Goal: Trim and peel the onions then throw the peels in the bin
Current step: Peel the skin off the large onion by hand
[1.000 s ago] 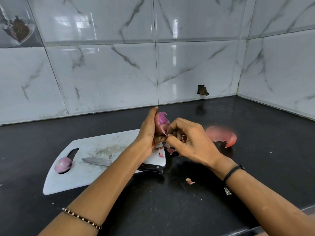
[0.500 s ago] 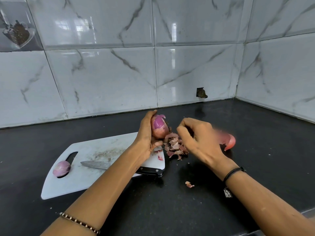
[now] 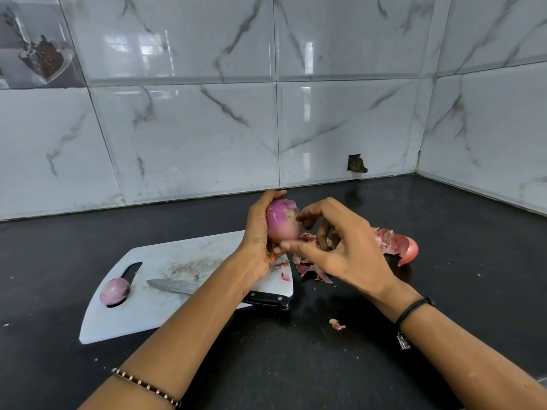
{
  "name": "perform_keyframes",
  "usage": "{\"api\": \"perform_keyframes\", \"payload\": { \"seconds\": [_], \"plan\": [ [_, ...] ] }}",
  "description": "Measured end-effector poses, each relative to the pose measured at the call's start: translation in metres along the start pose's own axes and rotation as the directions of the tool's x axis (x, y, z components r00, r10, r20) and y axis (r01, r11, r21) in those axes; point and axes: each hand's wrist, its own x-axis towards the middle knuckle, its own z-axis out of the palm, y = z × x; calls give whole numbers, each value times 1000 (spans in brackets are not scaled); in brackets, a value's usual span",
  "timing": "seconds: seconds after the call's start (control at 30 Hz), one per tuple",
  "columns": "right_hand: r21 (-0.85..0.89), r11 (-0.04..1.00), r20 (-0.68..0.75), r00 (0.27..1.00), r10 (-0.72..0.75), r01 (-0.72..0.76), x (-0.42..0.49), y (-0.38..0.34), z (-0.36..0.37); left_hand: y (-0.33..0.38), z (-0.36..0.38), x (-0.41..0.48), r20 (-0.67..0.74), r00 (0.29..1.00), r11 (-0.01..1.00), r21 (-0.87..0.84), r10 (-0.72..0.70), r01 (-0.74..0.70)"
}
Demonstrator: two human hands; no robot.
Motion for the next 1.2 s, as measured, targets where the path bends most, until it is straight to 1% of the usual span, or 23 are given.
{"api": "perform_keyframes", "payload": {
  "seconds": [0.13,0.33,0.53,0.63,0.8,1.07,1.2],
  "plan": [
    [-7,999,39,998,-43,43,1,3,2,-2,3,-1,51,999,999,41,-15,13],
    [-18,996,45,995,-86,87,0,6,2,-4,6,-3,66,998,996,93,-5,-1],
    [-10,998,69,995,-67,67,-1,7,3,-6,8,-5,74,997,988,153,18,-29],
    [-10,999,76,996,-51,51,-3,5,7,-4,9,-6,52,999,991,133,15,-22],
    [-22,999,3,1000,-26,26,-1,6,5,0,11,-8,37,998,992,118,50,-55],
    [-5,998,41,997,-66,66,-1,7,5,-2,7,-7,39,999,994,113,5,-10],
    [38,998,42,998,-50,49,-1,6,5,-2,5,-10,54,998,989,149,-28,20]
  ]
}}
